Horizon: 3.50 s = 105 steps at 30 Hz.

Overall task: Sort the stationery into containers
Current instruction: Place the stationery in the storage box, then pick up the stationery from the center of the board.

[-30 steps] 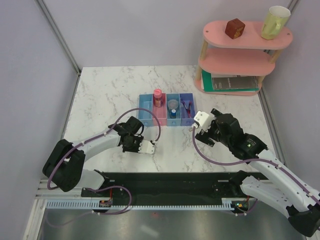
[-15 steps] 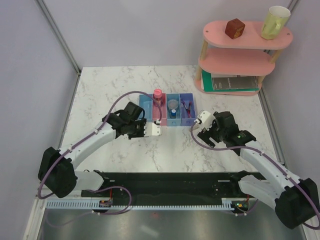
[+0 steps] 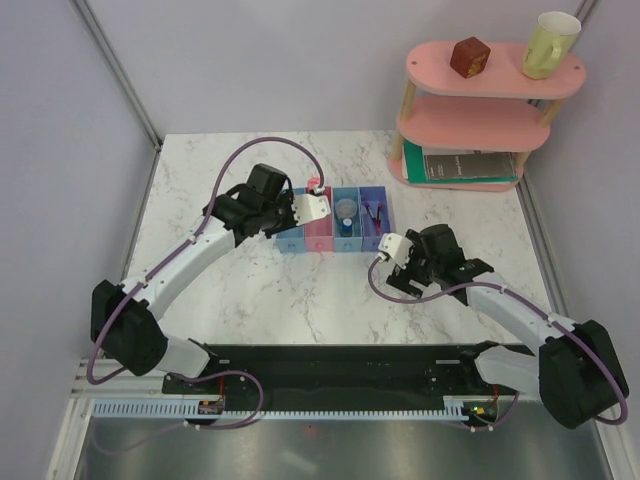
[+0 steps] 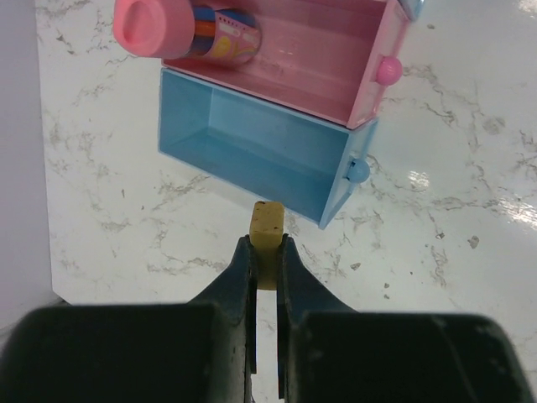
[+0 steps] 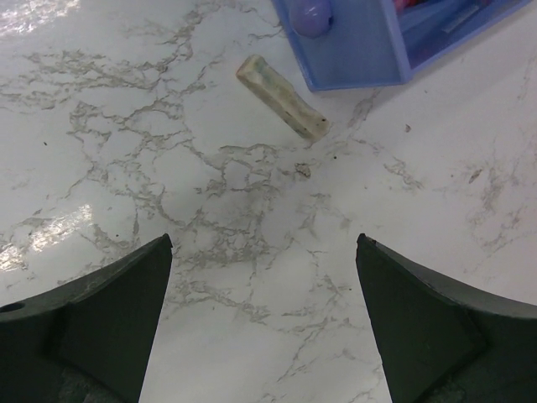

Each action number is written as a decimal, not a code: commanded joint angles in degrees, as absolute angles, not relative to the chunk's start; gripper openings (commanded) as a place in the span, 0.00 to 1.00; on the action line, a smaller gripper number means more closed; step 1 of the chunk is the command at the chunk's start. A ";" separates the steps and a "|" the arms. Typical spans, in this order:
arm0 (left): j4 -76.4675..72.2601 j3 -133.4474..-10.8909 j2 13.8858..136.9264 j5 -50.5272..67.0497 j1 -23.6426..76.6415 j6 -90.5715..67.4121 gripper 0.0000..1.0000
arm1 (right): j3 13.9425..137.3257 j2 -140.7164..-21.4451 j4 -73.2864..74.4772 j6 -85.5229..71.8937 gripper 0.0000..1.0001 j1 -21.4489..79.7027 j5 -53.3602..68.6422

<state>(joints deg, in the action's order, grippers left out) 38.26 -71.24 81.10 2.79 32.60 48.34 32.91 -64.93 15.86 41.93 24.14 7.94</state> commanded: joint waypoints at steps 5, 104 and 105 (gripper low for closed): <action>36.47 -76.55 82.35 0.18 31.90 46.67 0.02 | 41.73 -74.69 21.26 48.08 0.98 22.94 17.12; 34.54 -78.31 97.46 -0.61 28.22 44.47 0.02 | 50.36 -91.85 18.37 36.47 0.11 20.13 26.11; 34.02 -78.40 97.99 -0.79 28.21 44.39 0.02 | 50.36 -91.50 18.46 36.47 0.11 20.13 26.02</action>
<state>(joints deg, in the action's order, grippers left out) 37.43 -78.19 96.05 -0.08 28.99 46.35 48.90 -93.25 18.24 36.75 19.40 25.69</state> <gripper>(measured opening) 0.075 0.171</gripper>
